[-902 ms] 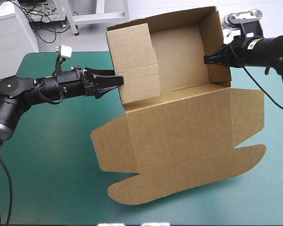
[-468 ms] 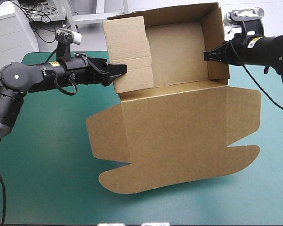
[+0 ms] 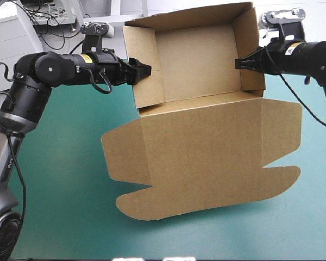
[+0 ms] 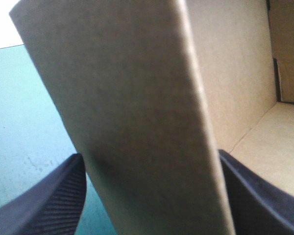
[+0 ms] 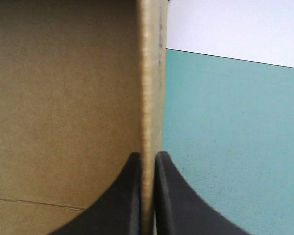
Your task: Fold the box
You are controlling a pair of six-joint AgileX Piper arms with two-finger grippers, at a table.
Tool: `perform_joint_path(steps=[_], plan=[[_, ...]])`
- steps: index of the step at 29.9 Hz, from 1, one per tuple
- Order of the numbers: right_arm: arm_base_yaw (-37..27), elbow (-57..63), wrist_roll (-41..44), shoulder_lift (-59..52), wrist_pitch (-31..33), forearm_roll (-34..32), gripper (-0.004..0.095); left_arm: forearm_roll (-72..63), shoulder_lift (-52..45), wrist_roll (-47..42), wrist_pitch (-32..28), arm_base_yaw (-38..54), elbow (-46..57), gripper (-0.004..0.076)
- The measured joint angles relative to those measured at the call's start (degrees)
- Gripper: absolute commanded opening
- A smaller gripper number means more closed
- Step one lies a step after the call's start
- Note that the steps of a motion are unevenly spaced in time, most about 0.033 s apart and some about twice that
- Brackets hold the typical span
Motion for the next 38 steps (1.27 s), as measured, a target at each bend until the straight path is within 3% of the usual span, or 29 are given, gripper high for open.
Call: perform_joint_path(steps=[5, 12, 14, 19, 23, 38], plan=[[1.8, 0.0, 2.1, 0.8, -0.2, -1.6, -0.0015, 3.9, 2.6, -3.8, 3.4, -0.4, -5.0, 0.0494], [10.1, 0.3, 9.0, 3.3, -2.9, -10.3, -0.0016, 16.4, 5.7, -11.4, 8.9, -2.0, -8.4, 0.0449], [10.6, 0.4, 9.6, 4.1, -3.5, -9.7, -0.0016, 18.9, 6.0, -13.9, 9.4, -2.0, -8.4, 0.0386], [10.8, 0.5, 10.2, 5.5, -3.9, -9.1, -0.0017, 22.4, 6.1, -17.1, 9.4, -2.1, -8.7, 0.0127], [10.8, 0.5, 10.8, 6.0, -4.0, -9.1, -0.0017, 24.9, 6.2, -18.7, 9.4, -2.0, -8.7, -0.0032], [10.9, 0.3, 11.1, 13.9, 2.7, -8.3, -0.0018, 27.2, 13.5, -18.8, 13.3, -1.9, -8.7, -0.0030]])
